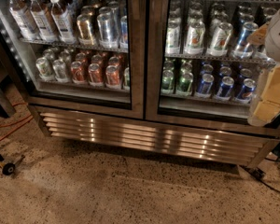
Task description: Open left fridge door
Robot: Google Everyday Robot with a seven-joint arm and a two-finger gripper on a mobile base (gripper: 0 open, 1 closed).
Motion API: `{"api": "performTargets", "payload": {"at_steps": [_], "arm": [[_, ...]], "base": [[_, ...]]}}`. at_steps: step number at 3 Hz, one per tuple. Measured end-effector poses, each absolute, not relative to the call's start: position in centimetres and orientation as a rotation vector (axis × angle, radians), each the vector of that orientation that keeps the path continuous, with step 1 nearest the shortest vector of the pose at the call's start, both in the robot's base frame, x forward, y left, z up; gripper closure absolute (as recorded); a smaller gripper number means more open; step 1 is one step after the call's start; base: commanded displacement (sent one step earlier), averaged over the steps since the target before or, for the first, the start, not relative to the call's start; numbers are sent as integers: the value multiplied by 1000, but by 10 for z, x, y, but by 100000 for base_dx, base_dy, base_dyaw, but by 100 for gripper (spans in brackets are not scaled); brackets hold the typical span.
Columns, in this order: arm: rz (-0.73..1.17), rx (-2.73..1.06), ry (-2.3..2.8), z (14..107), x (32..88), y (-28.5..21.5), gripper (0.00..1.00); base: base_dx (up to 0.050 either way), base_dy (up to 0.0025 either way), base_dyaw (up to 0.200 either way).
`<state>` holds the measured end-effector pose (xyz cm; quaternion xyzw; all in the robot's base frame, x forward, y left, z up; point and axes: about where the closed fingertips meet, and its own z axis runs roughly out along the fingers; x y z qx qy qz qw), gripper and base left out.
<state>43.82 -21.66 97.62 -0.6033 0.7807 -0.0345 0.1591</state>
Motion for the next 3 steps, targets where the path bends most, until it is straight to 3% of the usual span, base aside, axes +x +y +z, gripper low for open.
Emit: {"api": "performTargets", "payload": {"at_steps": [1,2,3], "arm": [[-99,-1725,2232,976,438,-217,0],[-99,-1725,2232,976,438,-217,0],[-99,-1725,2232,976,438,-217,0]], "base": [[0,0,20002],[4444,201,8988],[4948,1,-44]]}}
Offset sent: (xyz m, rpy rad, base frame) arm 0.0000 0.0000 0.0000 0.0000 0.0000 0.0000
